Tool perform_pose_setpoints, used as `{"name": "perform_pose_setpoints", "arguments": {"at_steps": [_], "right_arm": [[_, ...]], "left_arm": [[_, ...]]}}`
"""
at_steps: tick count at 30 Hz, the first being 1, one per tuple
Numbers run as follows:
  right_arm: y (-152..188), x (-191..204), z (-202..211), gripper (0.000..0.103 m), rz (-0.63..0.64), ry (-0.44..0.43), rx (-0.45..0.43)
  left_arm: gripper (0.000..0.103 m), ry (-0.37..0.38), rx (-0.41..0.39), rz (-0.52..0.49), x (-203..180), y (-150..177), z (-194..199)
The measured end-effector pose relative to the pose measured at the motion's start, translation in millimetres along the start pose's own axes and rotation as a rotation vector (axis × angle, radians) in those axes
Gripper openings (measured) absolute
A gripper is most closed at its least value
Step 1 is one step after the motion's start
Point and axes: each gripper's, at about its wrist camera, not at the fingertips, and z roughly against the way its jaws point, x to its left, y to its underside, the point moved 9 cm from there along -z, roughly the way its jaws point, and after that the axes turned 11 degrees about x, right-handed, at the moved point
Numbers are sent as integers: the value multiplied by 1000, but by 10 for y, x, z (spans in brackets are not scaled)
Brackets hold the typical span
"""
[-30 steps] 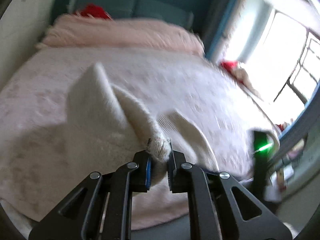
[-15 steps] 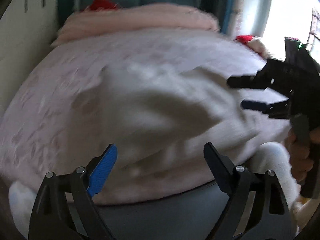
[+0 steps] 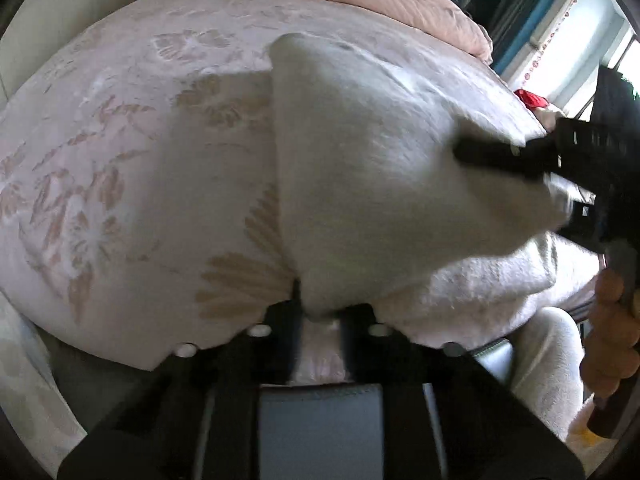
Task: Fold small clothes
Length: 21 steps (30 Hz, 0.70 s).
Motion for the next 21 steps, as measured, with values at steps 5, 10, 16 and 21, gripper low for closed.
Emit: {"name": "perform_pose_setpoints", "arguments": {"at_steps": [5,10,16,21], "right_arm": [[-130,393,938,20,132,-51,-228],[124,-496,1336,20,60,125,-291],[615,-1751,794,21,-199,117,-169],[534,-1705,732,29,-195,68,-168]], "left_arm": [[9,59,-68,-43,-285,-96,339],[9,73,-43,-159,-746,-157,231],[9,7,36,-278,-1151,26,-190],[11,-7,31,-261,-1111,24,-148]]}}
